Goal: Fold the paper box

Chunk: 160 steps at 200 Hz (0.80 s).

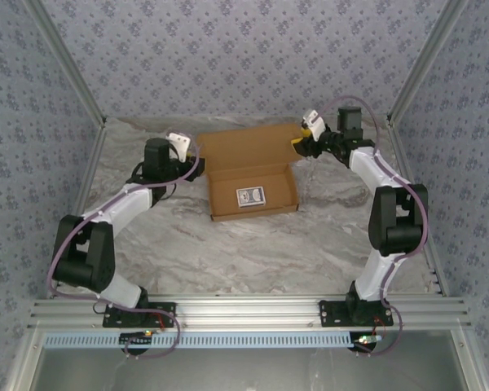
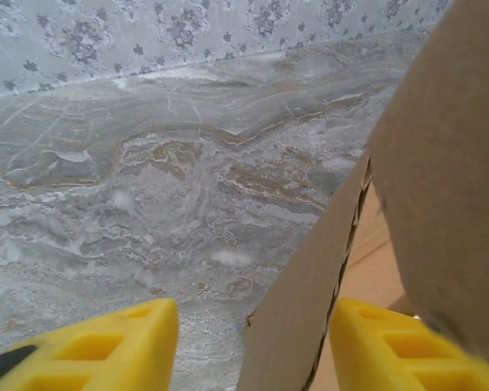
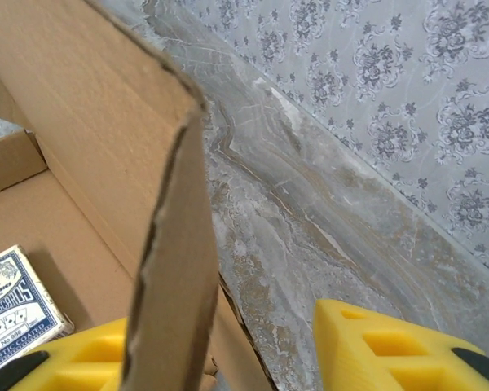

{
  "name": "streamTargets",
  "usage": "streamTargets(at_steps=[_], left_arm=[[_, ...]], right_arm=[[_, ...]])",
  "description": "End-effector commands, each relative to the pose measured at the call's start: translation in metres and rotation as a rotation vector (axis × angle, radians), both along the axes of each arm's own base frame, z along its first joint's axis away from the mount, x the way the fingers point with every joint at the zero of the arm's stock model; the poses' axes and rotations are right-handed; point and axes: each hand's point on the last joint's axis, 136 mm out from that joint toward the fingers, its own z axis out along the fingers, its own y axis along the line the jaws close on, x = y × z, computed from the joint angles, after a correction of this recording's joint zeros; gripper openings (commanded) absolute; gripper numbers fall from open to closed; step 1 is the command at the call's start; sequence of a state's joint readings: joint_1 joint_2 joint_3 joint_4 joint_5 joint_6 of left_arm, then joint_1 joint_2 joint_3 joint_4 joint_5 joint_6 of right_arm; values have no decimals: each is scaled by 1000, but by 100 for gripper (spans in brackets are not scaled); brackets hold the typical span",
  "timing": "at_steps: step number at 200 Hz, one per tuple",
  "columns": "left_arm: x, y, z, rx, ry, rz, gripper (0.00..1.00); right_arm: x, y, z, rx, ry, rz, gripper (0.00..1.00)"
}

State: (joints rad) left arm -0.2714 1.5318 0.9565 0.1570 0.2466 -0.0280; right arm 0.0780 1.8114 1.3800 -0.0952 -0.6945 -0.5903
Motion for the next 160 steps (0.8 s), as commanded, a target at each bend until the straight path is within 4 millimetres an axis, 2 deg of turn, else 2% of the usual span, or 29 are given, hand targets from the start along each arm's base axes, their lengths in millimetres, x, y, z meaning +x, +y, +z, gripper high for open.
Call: streamTargets(at_steps=[1,54,86,108,160], left_arm=[[7,-13,14,-15,-31,-45,45],[18,-9,11,-46,-10,27,23],[21,-8,11,-70,-2,71,17],[23,-8,11,-70,4,109,14],[22,-8,13,-105,19,284,10]], right_arm=[[2,2,-5,-11,22,-3,42],[4,2,-10,-24,37,-74,31],[5,4,-9,-22,63,-161,25],[1,8,-16,-42,85,-232,23],[0,5,-21,12,171,-595,19]])
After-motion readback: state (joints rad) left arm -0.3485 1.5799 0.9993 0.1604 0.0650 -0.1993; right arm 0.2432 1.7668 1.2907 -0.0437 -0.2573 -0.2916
